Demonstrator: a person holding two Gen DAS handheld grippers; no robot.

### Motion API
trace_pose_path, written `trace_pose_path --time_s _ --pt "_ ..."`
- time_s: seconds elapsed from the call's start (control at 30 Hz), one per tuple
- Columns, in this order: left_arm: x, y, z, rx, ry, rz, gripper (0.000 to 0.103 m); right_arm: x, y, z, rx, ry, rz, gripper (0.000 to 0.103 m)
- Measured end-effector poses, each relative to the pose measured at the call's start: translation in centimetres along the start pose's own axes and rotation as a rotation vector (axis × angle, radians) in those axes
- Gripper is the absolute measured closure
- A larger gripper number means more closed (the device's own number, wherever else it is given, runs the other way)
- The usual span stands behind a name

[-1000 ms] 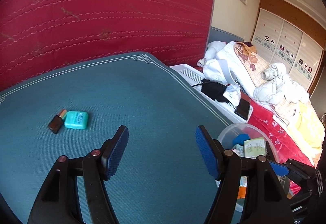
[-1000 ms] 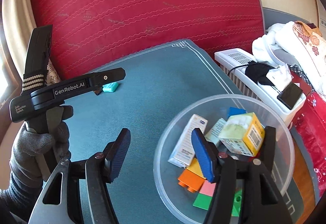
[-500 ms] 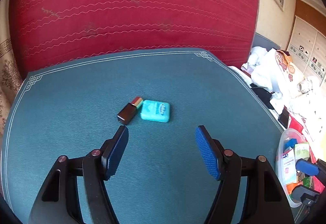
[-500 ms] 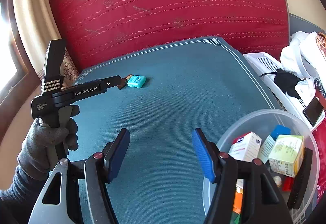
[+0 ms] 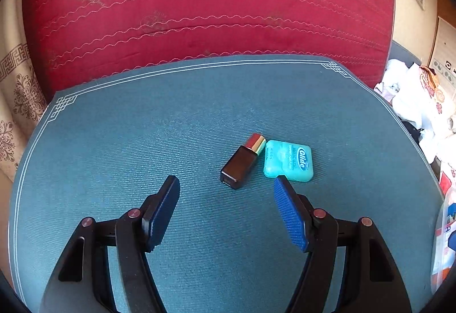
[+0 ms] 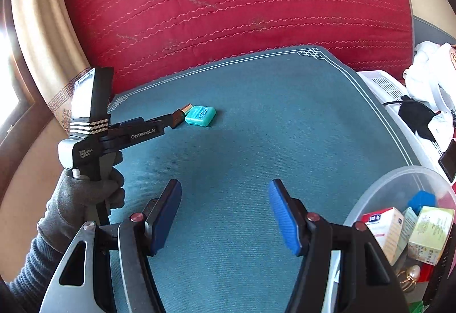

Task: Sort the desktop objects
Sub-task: 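Withdraw both open tools from the bowl back over the table, then grasp the dark lipstick upright with the left tool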

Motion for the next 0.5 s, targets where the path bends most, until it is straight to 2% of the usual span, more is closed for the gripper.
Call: trace_pose_path --time_s 0.23,0.5 --pt "0.7 -3.3 0.9 0.051 0.021 0.016 0.032 1.2 -2.1 1.1 0.024 -0.009 0.012 0.035" --pt "-0.1 -4.8 2.6 0.056 -0.007 0.029 0.031 1.2 -5.0 2.1 0.064 -0.034 0.003 0.035"
Point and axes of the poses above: each gripper's, at about its wrist camera, not at the fingertips, and y roughly against the way its jaws point, x to its left, z to its top, the point moved 7 cm from there along -y, roughly the way its jaws point, and after that the axes turned 14 degrees about x, right-handed, at the moved point
